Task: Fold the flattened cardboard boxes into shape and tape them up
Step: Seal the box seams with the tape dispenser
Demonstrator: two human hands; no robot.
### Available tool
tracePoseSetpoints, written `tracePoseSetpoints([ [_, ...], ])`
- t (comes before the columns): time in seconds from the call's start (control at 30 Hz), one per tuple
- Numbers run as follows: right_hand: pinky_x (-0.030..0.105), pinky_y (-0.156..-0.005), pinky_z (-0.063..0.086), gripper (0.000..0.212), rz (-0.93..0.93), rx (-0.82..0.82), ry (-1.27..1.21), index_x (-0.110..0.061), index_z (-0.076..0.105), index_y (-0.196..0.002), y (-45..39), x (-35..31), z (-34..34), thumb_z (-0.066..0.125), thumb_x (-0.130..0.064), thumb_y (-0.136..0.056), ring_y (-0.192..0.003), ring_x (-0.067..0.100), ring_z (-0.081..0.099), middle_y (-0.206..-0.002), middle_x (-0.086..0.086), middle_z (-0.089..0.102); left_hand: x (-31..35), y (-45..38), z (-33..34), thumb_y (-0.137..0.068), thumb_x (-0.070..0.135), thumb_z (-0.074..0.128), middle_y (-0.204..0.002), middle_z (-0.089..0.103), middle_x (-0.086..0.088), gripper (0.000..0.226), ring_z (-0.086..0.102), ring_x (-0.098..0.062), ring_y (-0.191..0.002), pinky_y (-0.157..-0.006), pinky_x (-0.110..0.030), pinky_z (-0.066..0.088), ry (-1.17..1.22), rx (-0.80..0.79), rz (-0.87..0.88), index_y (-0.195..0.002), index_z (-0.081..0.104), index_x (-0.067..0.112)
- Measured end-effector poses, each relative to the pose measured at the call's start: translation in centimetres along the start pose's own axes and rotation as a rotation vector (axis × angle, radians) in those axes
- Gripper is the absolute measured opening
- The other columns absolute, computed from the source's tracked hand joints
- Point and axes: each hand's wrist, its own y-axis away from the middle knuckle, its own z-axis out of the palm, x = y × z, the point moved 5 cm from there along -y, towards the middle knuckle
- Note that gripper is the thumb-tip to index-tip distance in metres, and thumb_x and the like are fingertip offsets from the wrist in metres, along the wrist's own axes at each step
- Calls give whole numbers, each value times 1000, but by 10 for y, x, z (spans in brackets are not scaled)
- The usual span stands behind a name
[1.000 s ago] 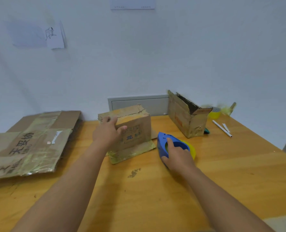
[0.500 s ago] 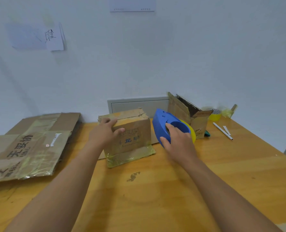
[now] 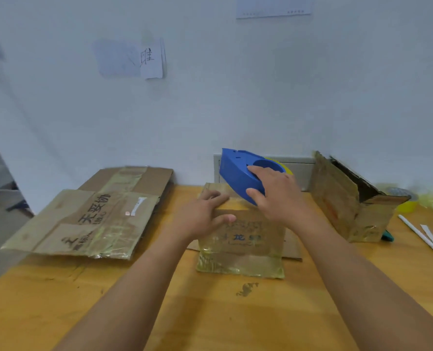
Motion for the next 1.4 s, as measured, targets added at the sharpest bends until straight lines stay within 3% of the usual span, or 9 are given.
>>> tracePoseSetpoints([
  [0.1, 39, -107, 27, 52, -1, -25, 19, -21, 43, -148, -3, -2, 21, 55, -34, -100, -116, 23, 54, -129, 1, 61, 4, 8, 4, -89, 77, 39, -159, 24, 14, 75, 40, -19, -137, -106, -40, 43, -5, 13, -39, -153, 23, 43],
  [0.27, 38, -108, 26, 49, 7, 12, 16, -22, 46, -146, -2, 4, 32, 55, -34, -99, -112, 22, 54, -126, 0, 62, 0, 8, 4, -85, 75, 43, -163, 23, 4, 91, 16, -23, -150, -120, -42, 17, 28, 35, -109, -158, 16, 27],
  [0.47, 45, -115, 22, 53, 74, 14, 56, -26, 46, -145, -2, 14, 34, 54, -49, -97, -124, 22, 51, -135, -4, 60, -2, 5, 7, -86, 79, 37, -161, 26, 6, 82, -3, -19, -153, -120, -43, -7, -85, 105, -15, -149, 33, 27],
  [0.77, 44, -105, 28, 43, 33, 49, -110, -27, 52, -138, -9, 12, 22, 55, -43, -99, -114, 24, 51, -125, 1, 62, -2, 6, 4, -86, 78, 44, -156, 36, 3, 83, 25, -19, -147, -118, -38, 25, -29, 108, 22, -148, 38, 21],
  [0.97, 33, -80, 47, 25, 93, 158, -675, -50, 48, -128, -23, 6, -10, 46, -44, -103, -94, 8, 58, -113, -25, 53, -2, 6, 2, -86, 76, 48, -150, 41, 5, 80, 31, -18, -143, -114, -36, 31, 2, 125, 22, -143, 43, 21],
  [1.03, 30, -84, 49, 22, 148, 133, -825, -48, 52, -125, -27, 6, -9, 44, -39, -106, -101, 4, 59, -117, -27, 55, -2, 6, 2, -85, 76, 48, -150, 41, 5, 81, 32, -17, -140, -113, -36, 32, 16, 121, 19, -144, 42, 21],
  [1.13, 42, -93, 53, 24, 237, 110, -888, -41, 57, -125, -28, 9, -3, 42, -41, -106, -109, 15, 60, -119, -14, 59, -2, 5, 3, -85, 76, 49, -150, 42, 5, 80, 33, -15, -139, -113, -34, 33, 29, 125, 13, -143, 44, 21],
  [1.23, 22, -80, 53, 43, 233, 95, -891, -40, 53, -131, -24, 15, -2, 56, -56, -92, -108, 10, 59, -122, -17, 55, -2, 4, 3, -84, 76, 50, -150, 42, 5, 80, 34, -15, -139, -112, -34, 33, 42, 134, 4, -142, 44, 21],
  [1.4, -1, -69, 40, 53, 198, 66, -821, -39, 48, -138, -16, 25, 2, 72, -31, -92, -107, -7, 51, -120, -29, 45, -3, 4, 5, -83, 77, 51, -150, 42, 7, 81, 34, -13, -138, -110, -32, 34, 44, 149, -12, -143, 44, 22],
])
